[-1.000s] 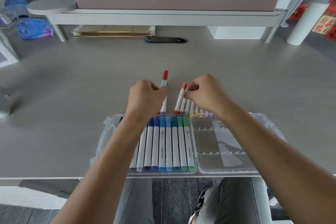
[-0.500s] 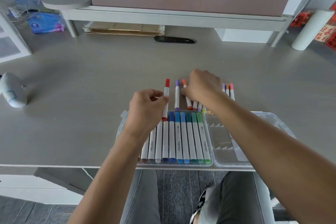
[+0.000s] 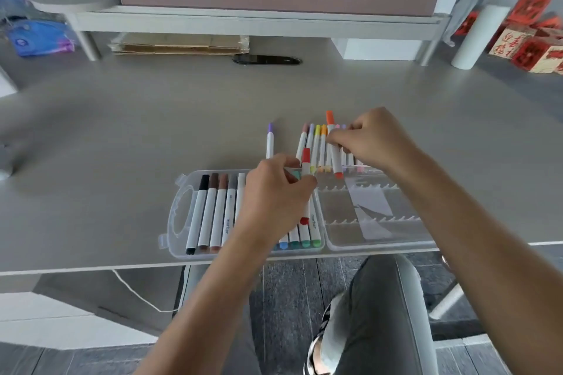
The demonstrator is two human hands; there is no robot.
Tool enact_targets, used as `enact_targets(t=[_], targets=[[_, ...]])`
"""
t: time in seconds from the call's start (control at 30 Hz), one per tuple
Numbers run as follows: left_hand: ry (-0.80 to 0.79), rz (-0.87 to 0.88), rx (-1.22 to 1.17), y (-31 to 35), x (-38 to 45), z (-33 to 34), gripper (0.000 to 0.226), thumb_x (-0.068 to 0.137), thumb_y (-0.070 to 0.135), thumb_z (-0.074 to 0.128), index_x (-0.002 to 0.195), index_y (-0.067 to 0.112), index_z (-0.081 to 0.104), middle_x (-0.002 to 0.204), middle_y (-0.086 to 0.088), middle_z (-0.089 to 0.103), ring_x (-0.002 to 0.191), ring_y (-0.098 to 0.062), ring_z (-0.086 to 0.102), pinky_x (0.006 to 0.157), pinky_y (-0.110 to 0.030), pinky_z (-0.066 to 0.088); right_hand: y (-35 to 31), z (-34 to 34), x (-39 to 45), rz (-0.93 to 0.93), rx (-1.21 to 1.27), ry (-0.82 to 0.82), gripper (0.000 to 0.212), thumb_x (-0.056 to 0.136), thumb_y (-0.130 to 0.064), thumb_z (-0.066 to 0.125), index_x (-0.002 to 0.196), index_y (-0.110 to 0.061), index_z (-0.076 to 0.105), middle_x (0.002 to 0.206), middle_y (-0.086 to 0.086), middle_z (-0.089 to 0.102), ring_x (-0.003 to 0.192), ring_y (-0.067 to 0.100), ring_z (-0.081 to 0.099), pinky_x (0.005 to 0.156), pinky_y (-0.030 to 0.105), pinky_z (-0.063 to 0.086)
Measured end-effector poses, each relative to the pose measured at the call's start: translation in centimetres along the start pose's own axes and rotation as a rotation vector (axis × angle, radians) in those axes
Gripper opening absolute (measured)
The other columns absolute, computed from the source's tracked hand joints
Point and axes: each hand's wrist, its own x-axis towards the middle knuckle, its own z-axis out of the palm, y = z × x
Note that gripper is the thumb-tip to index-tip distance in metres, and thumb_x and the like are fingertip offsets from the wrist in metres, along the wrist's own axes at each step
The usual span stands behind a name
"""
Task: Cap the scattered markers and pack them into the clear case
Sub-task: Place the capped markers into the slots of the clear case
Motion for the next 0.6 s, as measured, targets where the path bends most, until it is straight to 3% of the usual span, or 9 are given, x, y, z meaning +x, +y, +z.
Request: enact_targets(t=[0.13,0.23,0.37,0.47,0.6], targets=[[0.013,0.043,0.207,1.0,-1.3,2.3,0.035,0.090,0.027,0.063,0.125,0.023,0.062,0.070,0.007,0.065,0.063,-0.008,0.062,0.062,-0.032,0.055,3.1,-1.1,-2.1,0.004,0.004,-0.001,0.045,0.082,-0.035,0.078,0.070,0.008,0.069,0.054,0.010,0.045,0.050,0.022,0.039,0.056,0.030,0.031],[0.026,0.049,0.353,1.4,-1.8,3.5,0.028,0.087,0.032,0.061,0.114,0.023,0.061,0.076,0.004,0.068,0.075,-0.018,0.066,0.073,-0.040,0.055,4.7,-1.3,-3.3,0.002,0.034,-0.017,0.044,0.082,-0.037,0.078,0.072,0.005,0.071,0.055,0.012,0.055,0.048,0.020,0.042,0.055,0.030,0.034],[0.064,0.056,0.517,1.6,-2.1,4.4,0.023,0.089,0.037,0.058,0.108,0.023,0.059,0.079,0.004,0.068,0.082,-0.023,0.064,0.082,-0.043,0.051,5.6,-1.3,-4.3,-0.027,0.084,-0.028,0.043,0.081,-0.040,0.076,0.069,0.002,0.072,0.065,0.021,0.069,0.046,0.018,0.044,0.053,0.031,0.035],[0.071,0.076,0.554,1.2,-2.2,4.6,0.020,0.094,0.036,0.055,0.106,0.022,0.061,0.078,0.005,0.067,0.082,-0.023,0.063,0.081,-0.040,0.049,5.7,-1.2,-4.7,-0.056,0.120,-0.043,0.046,0.082,-0.041,0.076,0.069,0.003,0.070,0.068,0.024,0.068,0.047,0.018,0.043,0.053,0.030,0.035],[0.091,0.137,0.564,0.7,-2.8,4.5,0.022,0.098,0.030,0.055,0.117,0.026,0.066,0.085,0.006,0.071,0.086,-0.020,0.065,0.081,-0.039,0.053,5.2,-1.5,-5.4,-0.058,0.131,-0.088,0.046,0.086,-0.040,0.077,0.067,0.002,0.071,0.045,0.005,0.053,0.037,0.012,0.037,0.053,0.028,0.035]])
